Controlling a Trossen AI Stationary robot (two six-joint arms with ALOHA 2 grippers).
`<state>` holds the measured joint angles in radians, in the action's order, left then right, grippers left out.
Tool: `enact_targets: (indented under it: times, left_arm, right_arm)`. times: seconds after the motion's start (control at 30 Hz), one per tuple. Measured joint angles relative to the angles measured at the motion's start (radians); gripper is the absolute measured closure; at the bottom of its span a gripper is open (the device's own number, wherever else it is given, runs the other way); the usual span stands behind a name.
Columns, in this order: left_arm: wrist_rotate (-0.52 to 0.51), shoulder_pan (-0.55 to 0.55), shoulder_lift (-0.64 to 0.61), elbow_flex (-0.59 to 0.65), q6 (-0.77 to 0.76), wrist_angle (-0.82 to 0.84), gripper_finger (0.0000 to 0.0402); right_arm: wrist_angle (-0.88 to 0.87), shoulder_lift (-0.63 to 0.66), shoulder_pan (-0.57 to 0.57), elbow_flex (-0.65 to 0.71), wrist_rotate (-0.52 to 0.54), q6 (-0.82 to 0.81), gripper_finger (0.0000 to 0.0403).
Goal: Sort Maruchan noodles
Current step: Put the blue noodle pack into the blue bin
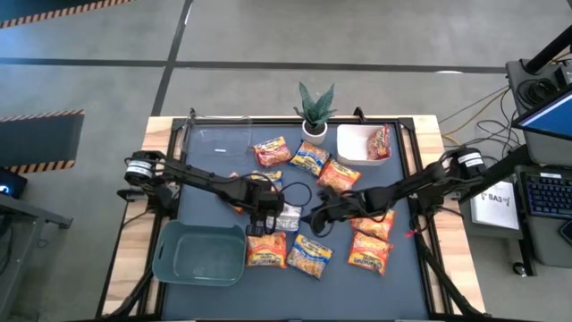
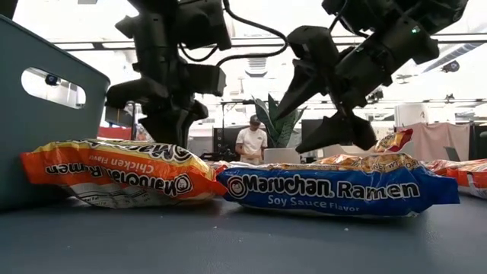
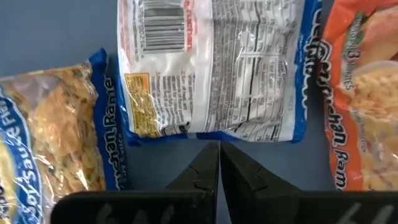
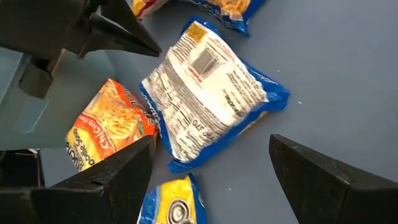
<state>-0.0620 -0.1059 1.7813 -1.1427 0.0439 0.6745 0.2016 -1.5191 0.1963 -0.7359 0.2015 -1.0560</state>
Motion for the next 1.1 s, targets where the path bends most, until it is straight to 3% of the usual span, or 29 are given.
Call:
enact_targets:
  times: [0.63, 0.87, 1.1]
  left_arm:
    - [0.010, -0.002, 0.000, 0.029, -0.027, -0.141, 0.0402]
    - [-0.023, -0.001, 0.000, 0.050, -0.052, -0.309, 0.0402]
    - [-0.025, -0.002, -0.053, 0.046, -0.016, -0.209, 0.0402]
  right_arm:
    - [0.021, -0.132, -0.025, -0.030, 0.002, -0.007, 0.0108]
    - [0.013, -0.125, -0.031, -0.030, 0.001, 0.011, 0.0114]
    - [0.001, -0.116, -0.034, -0.030, -0.025, 0.019, 0.0113]
